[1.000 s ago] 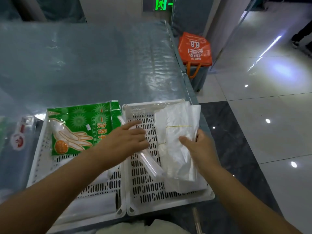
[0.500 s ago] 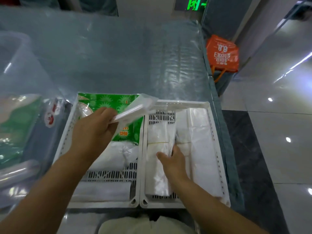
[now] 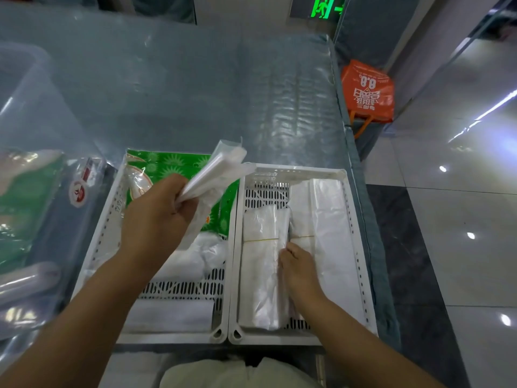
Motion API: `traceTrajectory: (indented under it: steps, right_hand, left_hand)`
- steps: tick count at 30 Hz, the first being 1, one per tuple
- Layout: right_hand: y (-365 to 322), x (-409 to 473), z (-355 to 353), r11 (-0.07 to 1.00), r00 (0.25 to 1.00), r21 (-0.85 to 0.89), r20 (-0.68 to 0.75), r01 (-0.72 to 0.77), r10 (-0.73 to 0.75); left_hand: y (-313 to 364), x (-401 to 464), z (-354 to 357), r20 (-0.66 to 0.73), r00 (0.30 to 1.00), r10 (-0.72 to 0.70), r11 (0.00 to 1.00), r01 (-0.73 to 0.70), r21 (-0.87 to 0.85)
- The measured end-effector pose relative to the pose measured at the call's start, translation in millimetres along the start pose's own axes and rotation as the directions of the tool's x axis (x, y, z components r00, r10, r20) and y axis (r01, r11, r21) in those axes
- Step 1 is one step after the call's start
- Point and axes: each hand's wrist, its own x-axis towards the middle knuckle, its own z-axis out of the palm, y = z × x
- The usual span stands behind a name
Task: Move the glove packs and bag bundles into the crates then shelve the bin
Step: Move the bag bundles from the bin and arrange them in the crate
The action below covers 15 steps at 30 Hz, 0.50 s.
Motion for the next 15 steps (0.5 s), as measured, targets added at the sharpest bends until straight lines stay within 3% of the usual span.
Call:
traceTrajectory:
  steps: [2,7,13,15]
  right_hand:
    - [-1.2,1.6,0.5,0.999,0.999,0.006,0.028,-0.041,0.041]
    - [-2.6,2.0,2.3,0.985,0.998,-0.172,0.06,0.001,0.009]
    - [0.9,-14.3,-3.7,0.896,0.965,-0.378,-0.025,0.233,-0.262]
    - [4.8,-19.0,-6.9,0.868,0.959,-0.428,-0.008,0.251,-0.282]
  left_hand:
    - [2.6,-0.2,1.6,0.005,1.0,0.0,1.0,0.0,-0.017]
    - [12.2,-1.9,4.3,0.016,1.0,0.02,1.0,-0.019,-0.011]
    - [11.8,-4.1,3.0,0.019,1.0,0.003,1.0,-0.003,-0.017]
    - [10.7,-4.7,2.9,0.017,1.0,0.003,1.0,-0.003,-0.014]
